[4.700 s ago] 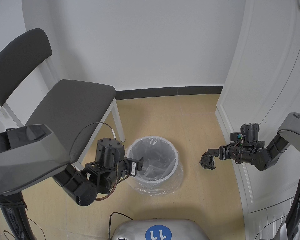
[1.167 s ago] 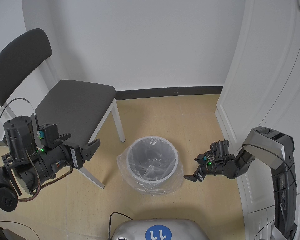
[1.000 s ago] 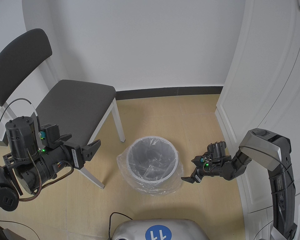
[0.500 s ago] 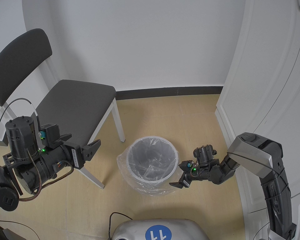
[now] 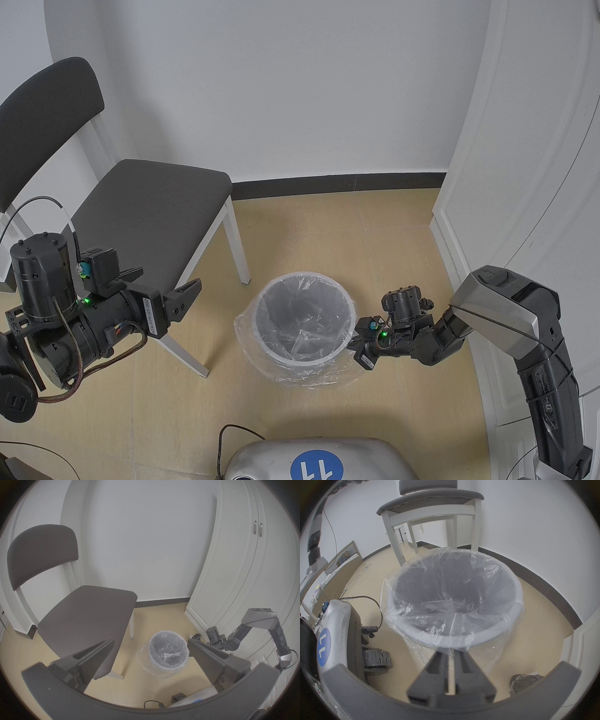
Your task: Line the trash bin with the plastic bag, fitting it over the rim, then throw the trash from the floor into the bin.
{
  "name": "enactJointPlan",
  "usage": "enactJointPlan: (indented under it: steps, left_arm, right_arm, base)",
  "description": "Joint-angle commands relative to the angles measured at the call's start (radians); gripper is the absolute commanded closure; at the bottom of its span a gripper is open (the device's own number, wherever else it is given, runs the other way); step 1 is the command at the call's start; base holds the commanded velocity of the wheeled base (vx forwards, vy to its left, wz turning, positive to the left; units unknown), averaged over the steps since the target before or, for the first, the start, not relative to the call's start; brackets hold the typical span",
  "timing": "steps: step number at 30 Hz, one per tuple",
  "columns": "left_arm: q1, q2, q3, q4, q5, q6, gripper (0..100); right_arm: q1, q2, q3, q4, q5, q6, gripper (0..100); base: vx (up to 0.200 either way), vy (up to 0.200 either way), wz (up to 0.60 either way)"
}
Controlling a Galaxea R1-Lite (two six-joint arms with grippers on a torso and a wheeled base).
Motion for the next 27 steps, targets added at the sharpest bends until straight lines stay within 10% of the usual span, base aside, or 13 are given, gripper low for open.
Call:
enactJointPlan:
  steps: [1,27]
  left_arm:
    - [0.000,0.001,0.000,-0.001,0.000,-0.001,0]
    - [-0.002,0.012,0.003,-0.001,0.000,-0.001,0]
  right_arm:
    - [-0.007,0.006,-0.015,0.001,0.001,0.000,100]
    - [-0.079,0.037,-0.150,0.159,-0.004,-0.014,100]
  base:
    - [0.000,0.000,0.00]
    - [0.000,0.000,0.00]
